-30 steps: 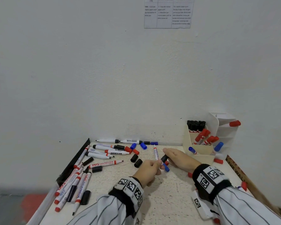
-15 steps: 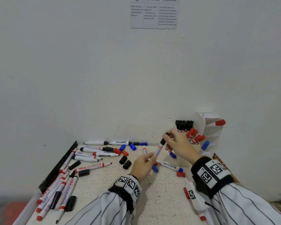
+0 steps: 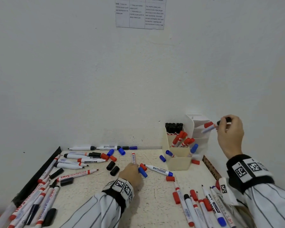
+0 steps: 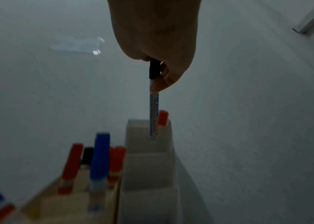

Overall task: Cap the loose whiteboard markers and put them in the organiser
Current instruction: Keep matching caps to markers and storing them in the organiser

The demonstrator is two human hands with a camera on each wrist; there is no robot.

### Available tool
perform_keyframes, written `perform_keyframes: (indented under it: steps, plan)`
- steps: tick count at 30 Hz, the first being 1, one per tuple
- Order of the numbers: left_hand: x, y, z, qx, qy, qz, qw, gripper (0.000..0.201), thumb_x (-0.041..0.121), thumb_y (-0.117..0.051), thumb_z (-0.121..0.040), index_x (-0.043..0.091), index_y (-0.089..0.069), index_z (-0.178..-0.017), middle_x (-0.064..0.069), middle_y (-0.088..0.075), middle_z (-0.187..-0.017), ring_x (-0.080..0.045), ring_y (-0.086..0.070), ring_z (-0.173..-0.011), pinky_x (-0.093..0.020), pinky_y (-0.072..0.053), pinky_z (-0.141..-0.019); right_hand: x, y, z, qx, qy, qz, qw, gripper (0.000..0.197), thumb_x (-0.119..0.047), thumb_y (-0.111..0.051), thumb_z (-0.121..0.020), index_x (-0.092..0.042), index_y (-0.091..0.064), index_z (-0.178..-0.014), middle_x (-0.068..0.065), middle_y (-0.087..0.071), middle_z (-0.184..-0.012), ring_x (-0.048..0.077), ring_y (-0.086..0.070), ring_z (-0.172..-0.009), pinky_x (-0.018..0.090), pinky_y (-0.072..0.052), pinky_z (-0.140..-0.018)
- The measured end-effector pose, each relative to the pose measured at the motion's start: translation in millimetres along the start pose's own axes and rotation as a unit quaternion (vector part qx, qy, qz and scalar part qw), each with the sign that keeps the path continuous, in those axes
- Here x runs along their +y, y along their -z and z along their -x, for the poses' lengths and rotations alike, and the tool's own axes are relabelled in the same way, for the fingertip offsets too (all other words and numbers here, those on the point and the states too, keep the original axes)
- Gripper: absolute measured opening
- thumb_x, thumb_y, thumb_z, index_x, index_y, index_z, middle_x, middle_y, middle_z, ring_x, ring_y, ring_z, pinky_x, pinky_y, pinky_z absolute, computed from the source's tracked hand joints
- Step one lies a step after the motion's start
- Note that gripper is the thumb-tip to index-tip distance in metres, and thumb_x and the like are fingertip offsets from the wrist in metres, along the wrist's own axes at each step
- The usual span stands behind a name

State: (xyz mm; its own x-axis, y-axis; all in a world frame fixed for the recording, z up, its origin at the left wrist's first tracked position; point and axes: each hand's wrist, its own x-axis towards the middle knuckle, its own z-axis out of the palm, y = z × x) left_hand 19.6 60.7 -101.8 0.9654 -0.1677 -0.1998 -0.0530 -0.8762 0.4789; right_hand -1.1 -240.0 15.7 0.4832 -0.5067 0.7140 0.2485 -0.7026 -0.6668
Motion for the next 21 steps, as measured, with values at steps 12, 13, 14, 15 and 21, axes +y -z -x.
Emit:
perform_keyframes:
  steps: [12, 13, 14, 15, 21]
  plan:
    - [-5, 4, -5, 0.037, 0.018, -0.052, 0.998, 0.041, 0.023, -0.048, -0.095, 0.017, -0.038, -0.134, -0.007, -0.047, -0.128, -0.019, -0.050, -0.115, -0.031, -0.045, -0.097, 55, -26, 23, -0.048, -0.022, 0.095, 0.994, 0.017, 0.007, -0.057, -0.084, 0.006, -0.059, -0.100, 0.026, -0.055, -0.101, 0.030, -0.056, -0.078, 0.031, -0.042, -0.077]
    - [-6, 4, -5, 0.034, 0.014, -0.049, 0.998, 0.040, 0.023, -0.048, -0.095, 0.017, -0.040, -0.134, -0.007, -0.046, -0.129, -0.018, -0.049, -0.115, -0.029, -0.044, -0.097, 57, -28, 23, -0.047, -0.017, 0.101, 0.994, 0.015, 0.009, -0.058, -0.083, 0.006, -0.061, -0.097, 0.027, -0.056, -0.099, 0.033, -0.057, -0.078, 0.031, -0.042, -0.076]
    - [-6, 4, -5, 0.033, 0.012, -0.050, 0.998, 0.039, 0.024, -0.047, -0.096, 0.016, -0.041, -0.133, -0.007, -0.045, -0.128, -0.018, -0.049, -0.114, -0.028, -0.044, -0.097, 59, -30, 23, -0.049, -0.014, 0.107, 0.993, 0.014, 0.010, -0.058, -0.082, 0.007, -0.062, -0.094, 0.027, -0.056, -0.098, 0.036, -0.058, -0.078, 0.032, -0.043, -0.076]
    - [-7, 4, -5, 0.036, 0.012, -0.049, 0.998, 0.038, 0.025, -0.047, -0.096, 0.016, -0.042, -0.133, -0.007, -0.045, -0.128, -0.017, -0.049, -0.113, -0.026, -0.043, -0.095, 61, -33, 23, -0.051, -0.014, 0.113, 0.992, 0.014, 0.011, -0.059, -0.081, 0.007, -0.064, -0.094, 0.028, -0.057, -0.098, 0.038, -0.059, -0.079, 0.035, -0.044, -0.078]
    - [-11, 7, -6, 0.040, 0.069, -0.037, 0.996, 0.042, 0.025, -0.050, -0.094, 0.011, -0.042, -0.133, -0.006, -0.052, -0.125, -0.017, -0.054, -0.111, -0.022, -0.045, -0.086, 61, -42, 20, -0.071, -0.049, 0.138, 0.987, 0.024, 0.005, -0.050, -0.089, 0.008, -0.062, -0.109, 0.029, -0.055, -0.111, 0.041, -0.053, -0.102, 0.039, -0.038, -0.095]
